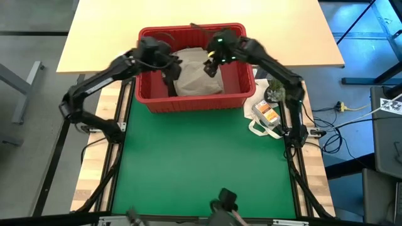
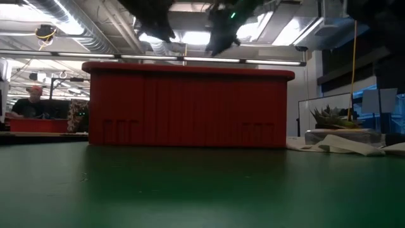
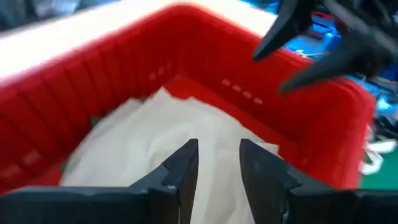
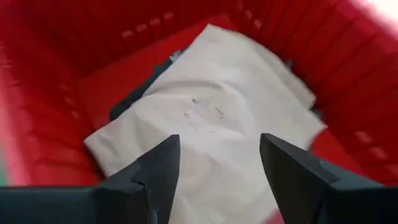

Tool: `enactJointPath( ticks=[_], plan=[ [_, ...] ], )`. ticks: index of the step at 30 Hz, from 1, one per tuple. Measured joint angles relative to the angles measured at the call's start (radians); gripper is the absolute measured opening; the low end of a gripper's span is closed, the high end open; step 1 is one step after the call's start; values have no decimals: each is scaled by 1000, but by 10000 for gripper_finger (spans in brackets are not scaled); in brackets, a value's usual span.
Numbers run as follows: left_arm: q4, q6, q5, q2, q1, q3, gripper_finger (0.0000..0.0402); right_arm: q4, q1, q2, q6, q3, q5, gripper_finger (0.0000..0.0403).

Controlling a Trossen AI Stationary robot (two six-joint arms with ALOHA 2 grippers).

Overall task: Fold Laundry from Bin
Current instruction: Return to Home Position

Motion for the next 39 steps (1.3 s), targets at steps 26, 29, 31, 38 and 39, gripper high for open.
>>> enactJointPath(
  ticks=[26, 29, 31, 38, 39],
  plan=[
    [115, 59, 6, -969, -345, -716, 2, 117, 162, -686, -30, -667, -295, 11],
    [192, 52, 11, -1042, -364, -853, 4, 329, 156, -849, 51, -943, -279, 4],
    [272, 53, 45, -1084, -375, -939, 4, 486, 156, -952, 116, -1119, -273, 3],
    [408, 52, 246, -1218, -406, -1125, 6, 797, 158, -1348, 285, -1606, -243, 8],
    [408, 53, 259, -1237, -411, -1132, 7, 810, 158, -1397, 294, -1653, -226, 6]
  ],
)
